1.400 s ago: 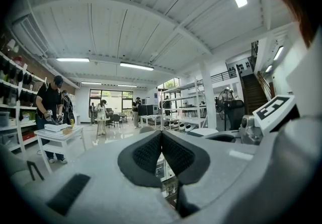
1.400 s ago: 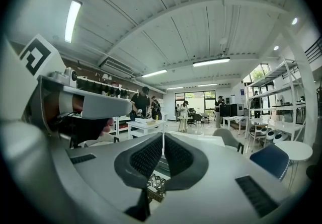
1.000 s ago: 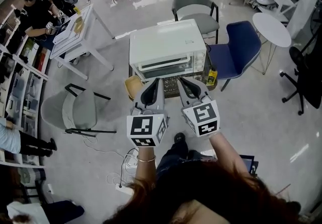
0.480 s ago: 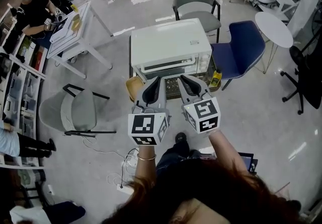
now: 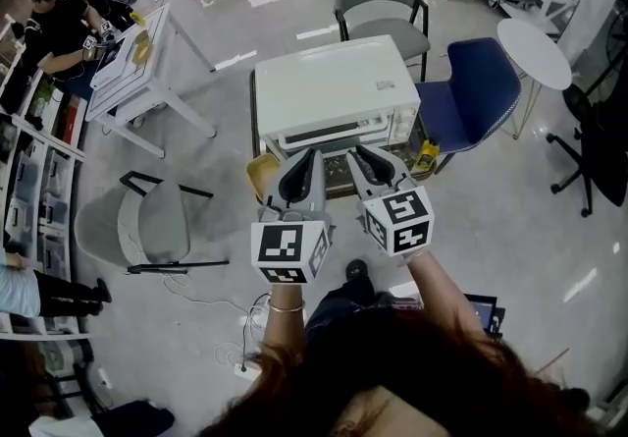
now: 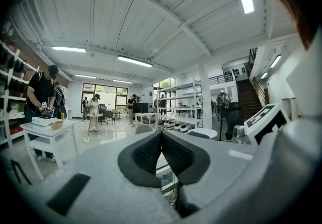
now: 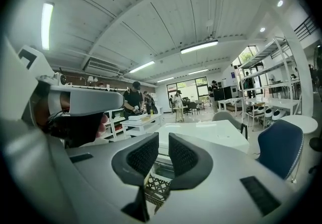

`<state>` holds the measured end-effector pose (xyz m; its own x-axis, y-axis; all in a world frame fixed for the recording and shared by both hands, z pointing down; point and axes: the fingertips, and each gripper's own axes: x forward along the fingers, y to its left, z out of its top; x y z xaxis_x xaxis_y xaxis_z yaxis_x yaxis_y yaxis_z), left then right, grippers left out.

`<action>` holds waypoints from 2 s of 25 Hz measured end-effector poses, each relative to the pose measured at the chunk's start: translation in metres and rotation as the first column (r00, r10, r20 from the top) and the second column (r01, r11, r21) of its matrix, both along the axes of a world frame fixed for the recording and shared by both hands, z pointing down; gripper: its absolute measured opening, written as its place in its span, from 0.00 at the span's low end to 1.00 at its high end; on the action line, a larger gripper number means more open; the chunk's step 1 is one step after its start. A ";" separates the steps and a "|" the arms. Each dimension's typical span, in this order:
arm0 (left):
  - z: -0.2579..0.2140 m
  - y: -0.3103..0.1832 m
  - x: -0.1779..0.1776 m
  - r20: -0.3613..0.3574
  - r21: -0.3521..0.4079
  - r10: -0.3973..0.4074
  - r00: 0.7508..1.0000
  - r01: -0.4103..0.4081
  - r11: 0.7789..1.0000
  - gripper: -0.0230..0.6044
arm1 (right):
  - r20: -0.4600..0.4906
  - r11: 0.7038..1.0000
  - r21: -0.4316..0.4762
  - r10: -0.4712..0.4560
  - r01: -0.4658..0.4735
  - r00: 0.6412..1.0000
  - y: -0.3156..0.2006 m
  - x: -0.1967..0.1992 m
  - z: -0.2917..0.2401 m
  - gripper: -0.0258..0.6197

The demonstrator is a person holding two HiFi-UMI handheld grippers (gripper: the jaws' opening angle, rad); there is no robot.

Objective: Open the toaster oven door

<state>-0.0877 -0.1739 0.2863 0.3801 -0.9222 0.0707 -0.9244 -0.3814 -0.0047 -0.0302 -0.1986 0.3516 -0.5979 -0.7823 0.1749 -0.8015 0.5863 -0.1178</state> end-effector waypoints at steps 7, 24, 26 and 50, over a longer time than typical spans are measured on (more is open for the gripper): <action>0.009 -0.016 -0.013 -0.014 -0.012 0.003 1.000 -0.003 1.000 0.06 | 0.033 0.998 -0.065 0.026 -0.024 0.999 -0.018 -0.006 0.019 0.11; 0.030 -0.048 -0.026 -0.030 -0.065 0.011 0.999 -0.013 0.998 0.06 | 0.182 0.960 -0.275 0.100 -0.046 0.978 -0.055 -0.014 0.066 0.16; 0.034 -0.051 -0.028 -0.033 -0.071 0.010 0.999 -0.012 0.997 0.06 | 0.192 0.954 -0.296 0.109 -0.048 0.975 -0.059 -0.015 0.073 0.17; 0.071 -0.085 -0.035 -0.052 -0.154 0.003 0.999 -0.011 0.988 0.06 | 0.337 0.842 -0.540 0.219 -0.002 0.916 -0.092 -0.016 0.138 0.28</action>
